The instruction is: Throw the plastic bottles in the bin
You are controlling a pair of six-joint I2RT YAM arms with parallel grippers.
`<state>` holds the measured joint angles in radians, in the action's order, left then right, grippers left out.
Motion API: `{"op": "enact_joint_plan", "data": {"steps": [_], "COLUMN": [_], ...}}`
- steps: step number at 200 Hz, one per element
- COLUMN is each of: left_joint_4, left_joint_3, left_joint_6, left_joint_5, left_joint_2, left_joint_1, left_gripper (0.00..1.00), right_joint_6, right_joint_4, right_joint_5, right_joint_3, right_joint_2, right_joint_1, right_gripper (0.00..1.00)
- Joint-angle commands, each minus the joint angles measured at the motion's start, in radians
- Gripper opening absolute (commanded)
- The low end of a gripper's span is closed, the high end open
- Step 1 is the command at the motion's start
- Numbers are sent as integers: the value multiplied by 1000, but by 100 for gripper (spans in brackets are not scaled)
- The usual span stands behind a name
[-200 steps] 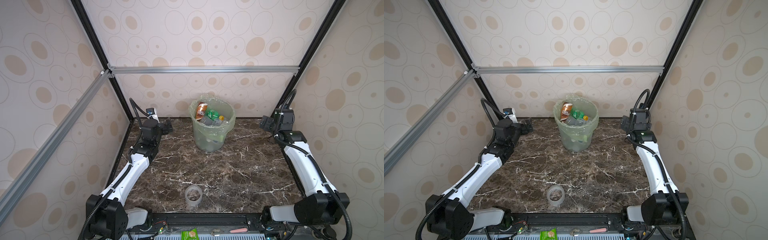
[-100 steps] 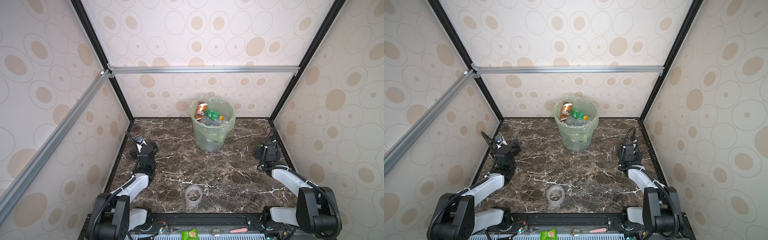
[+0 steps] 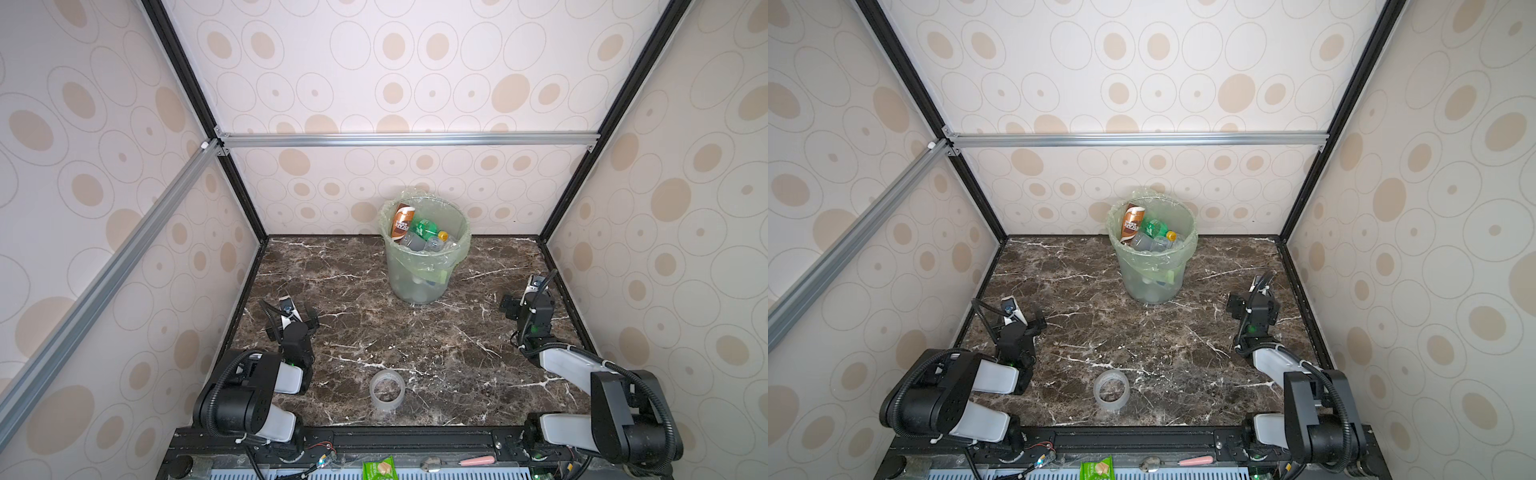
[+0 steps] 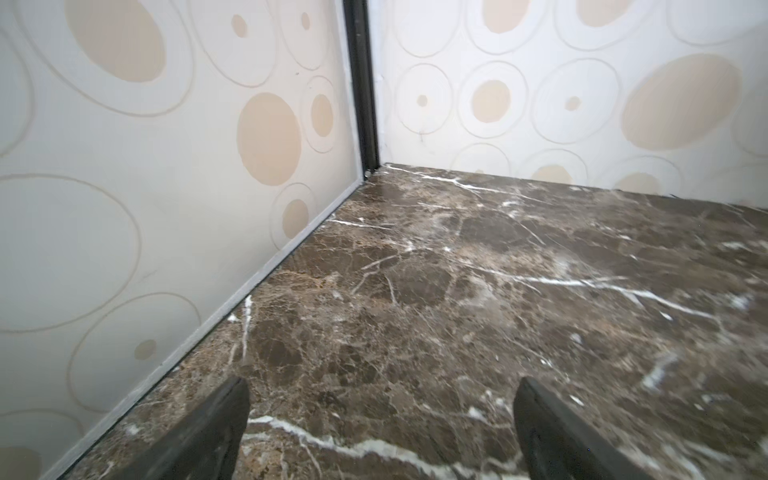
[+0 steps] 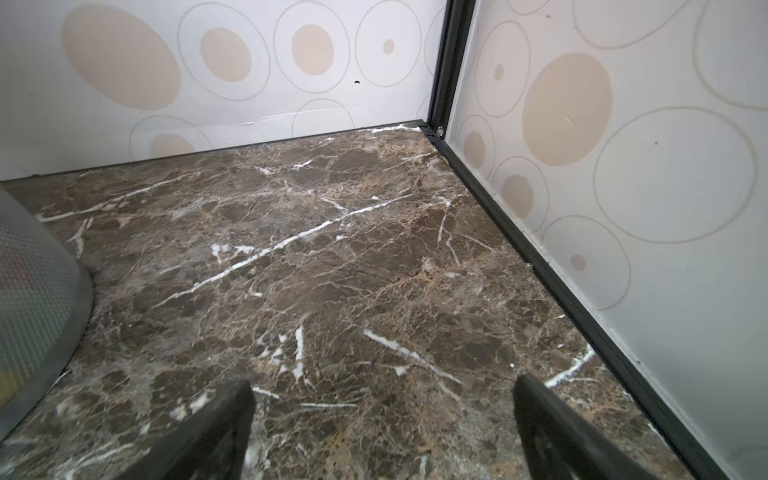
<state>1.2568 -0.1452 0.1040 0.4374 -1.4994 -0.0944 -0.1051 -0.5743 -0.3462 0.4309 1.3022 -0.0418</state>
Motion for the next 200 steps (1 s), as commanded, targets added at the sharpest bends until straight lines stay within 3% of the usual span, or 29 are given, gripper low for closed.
{"op": "enact_joint_plan", "data": {"steps": [1,11,17,23,28,33,43,49,72,92,200], "left_joint_4": [263,76,136,167,107,89,141,100,101,115,118], "left_joint_3": [-29,-71,-68,-62,-72,-77,-71,-77,-77,-72,-77], "left_joint_6": [-112,-70,-73,-84,-68,-61,-73,-62,-60,-63,-70], "left_joint_5": [-115,-142,-139,-137,-145,-151,-151,-158,-162,-163,-161], "left_joint_2": [-118,-60,-85,-100,-80,-72,-96,-83,-82,-81,-90], "left_joint_1": [5,11,20,22,23,27,29,32,36,35,32], "left_gripper": [99,99,99,99,99,99,99,99,99,99,99], "right_joint_6": [60,125,181,223,232,219,176,165,106,111,110], "right_joint_4": [-278,-578,-755,-834,-785,-667,-404,-352,-196,-269,-231], "right_joint_5": [42,113,146,78,-1,-8,81,151,223,221,216], "right_joint_3": [-121,-215,-227,-223,-217,-200,-124,-83,0,-18,-14], "right_joint_2": [67,197,301,357,335,286,213,231,237,253,235], "right_joint_1": [-32,-57,-77,-115,-146,-150,-113,-73,-7,-8,-11], "right_gripper": [99,98,99,100,99,99,99,99,100,100,100]}}
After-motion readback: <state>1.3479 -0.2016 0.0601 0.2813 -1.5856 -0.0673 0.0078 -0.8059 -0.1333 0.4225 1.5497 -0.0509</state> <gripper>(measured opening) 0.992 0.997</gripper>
